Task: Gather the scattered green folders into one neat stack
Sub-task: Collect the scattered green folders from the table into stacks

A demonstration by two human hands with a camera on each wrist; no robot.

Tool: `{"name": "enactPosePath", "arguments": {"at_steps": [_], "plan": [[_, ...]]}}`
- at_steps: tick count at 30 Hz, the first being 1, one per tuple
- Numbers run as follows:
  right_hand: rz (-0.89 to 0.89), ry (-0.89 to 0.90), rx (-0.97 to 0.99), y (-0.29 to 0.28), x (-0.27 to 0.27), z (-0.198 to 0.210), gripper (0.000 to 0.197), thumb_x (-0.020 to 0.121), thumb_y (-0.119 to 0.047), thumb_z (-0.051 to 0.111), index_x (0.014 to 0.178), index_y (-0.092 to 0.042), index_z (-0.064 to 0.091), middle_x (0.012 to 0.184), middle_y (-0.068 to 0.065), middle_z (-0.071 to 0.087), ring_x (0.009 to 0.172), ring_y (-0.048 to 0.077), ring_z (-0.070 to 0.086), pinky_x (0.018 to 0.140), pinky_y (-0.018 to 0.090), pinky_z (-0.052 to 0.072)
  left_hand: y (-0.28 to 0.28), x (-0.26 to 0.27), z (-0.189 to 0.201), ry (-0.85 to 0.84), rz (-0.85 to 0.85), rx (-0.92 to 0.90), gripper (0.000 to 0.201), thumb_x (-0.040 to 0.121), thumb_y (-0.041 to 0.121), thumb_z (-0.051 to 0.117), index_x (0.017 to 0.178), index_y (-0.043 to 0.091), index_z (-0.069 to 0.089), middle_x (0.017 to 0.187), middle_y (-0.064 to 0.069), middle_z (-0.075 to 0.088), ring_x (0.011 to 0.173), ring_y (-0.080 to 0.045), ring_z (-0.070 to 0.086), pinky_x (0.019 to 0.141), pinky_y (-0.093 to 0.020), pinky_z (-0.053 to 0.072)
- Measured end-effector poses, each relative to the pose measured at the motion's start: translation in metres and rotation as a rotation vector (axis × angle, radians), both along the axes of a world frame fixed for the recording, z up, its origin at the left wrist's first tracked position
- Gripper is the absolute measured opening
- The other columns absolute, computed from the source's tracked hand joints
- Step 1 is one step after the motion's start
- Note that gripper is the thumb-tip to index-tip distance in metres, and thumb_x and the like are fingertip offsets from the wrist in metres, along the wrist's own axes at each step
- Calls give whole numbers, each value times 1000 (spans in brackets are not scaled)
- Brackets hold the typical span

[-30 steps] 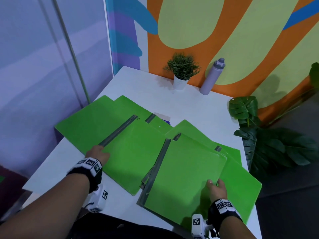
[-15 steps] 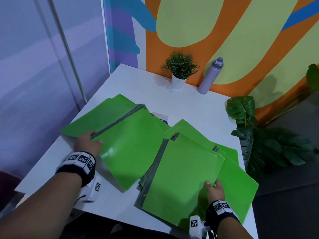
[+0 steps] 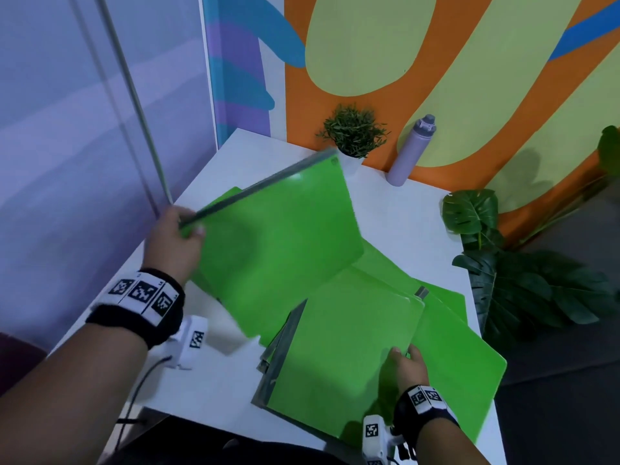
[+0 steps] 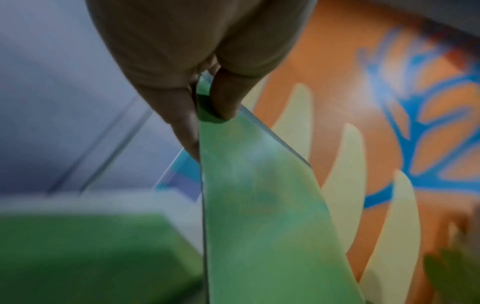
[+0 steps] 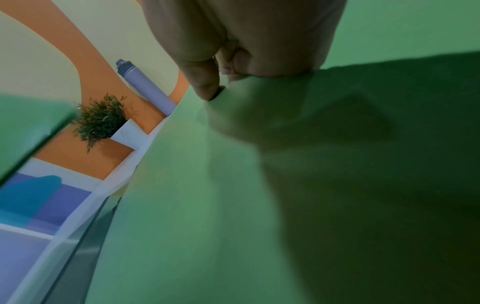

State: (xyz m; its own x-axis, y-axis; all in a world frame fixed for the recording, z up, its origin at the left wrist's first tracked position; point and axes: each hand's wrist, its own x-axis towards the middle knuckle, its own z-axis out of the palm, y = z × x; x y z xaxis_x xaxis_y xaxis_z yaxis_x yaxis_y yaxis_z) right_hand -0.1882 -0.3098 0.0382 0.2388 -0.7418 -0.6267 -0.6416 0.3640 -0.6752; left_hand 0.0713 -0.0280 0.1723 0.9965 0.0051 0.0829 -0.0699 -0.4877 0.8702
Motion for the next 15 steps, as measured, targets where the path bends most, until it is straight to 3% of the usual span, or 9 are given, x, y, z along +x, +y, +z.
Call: {"name": "enactPosePath", "arguments": {"at_steps": [2, 4, 7, 9, 11, 13, 15], "plan": [[12, -29, 0, 5, 6, 2, 56, 95, -30, 44, 146, -17, 25, 153, 13, 26, 135, 38, 31, 106, 55, 31, -3, -6, -32, 319, -18, -84, 20, 87, 11, 61, 103, 20, 52, 114, -15, 60, 91, -30, 58, 84, -45, 53], [-12, -73, 43, 11, 11, 3, 61, 93, -46, 40, 146, -21, 24, 154, 10, 24, 137, 37, 27, 107, 58, 27, -5, -20, -65, 588, -85, -38, 21, 89, 8, 59, 105, 16, 49, 113, -13, 55, 99, -33, 58, 88, -51, 54], [-22, -113, 118, 20, 17, 4, 72, 88, -57, 44, 147, -26, 17, 157, 7, 16, 140, 36, 19, 107, 59, 21, -8, -51, -107, 696, -272, 223, 22, 86, 4, 60, 107, 8, 52, 102, -14, 57, 81, -26, 59, 73, -39, 58], [0, -111, 116, 26, 19, 4, 74, 89, -47, 51, 148, -25, 12, 157, 8, 14, 141, 36, 18, 107, 58, 22, -10, -71, -125, 699, -478, 445, 18, 85, 10, 62, 101, 10, 53, 95, -9, 60, 76, -20, 58, 61, -25, 51], [32, -108, 72, 30, 21, 6, 70, 91, -26, 54, 147, -23, 13, 156, 11, 16, 139, 38, 22, 108, 58, 26, -9, -83, -138, 723, -629, 587, 22, 81, 20, 66, 99, 14, 53, 99, -5, 61, 86, -20, 58, 71, -25, 50], [47, -140, 53, 30, 22, 13, 64, 93, -14, 49, 147, -24, 16, 156, 10, 16, 139, 37, 22, 107, 58, 28, -11, -87, -142, 754, -655, 567, 35, 73, 29, 71, 101, 18, 55, 105, -7, 62, 94, -21, 58, 88, -32, 51], [61, -200, 56, 28, 26, 23, 62, 94, -11, 47, 147, -26, 18, 157, 6, 15, 140, 34, 21, 105, 57, 27, -14, -84, -134, 753, -608, 443, 55, 75, 39, 69, 122, 16, 51, 119, -10, 57, 110, -26, 56, 101, -37, 45]]}}
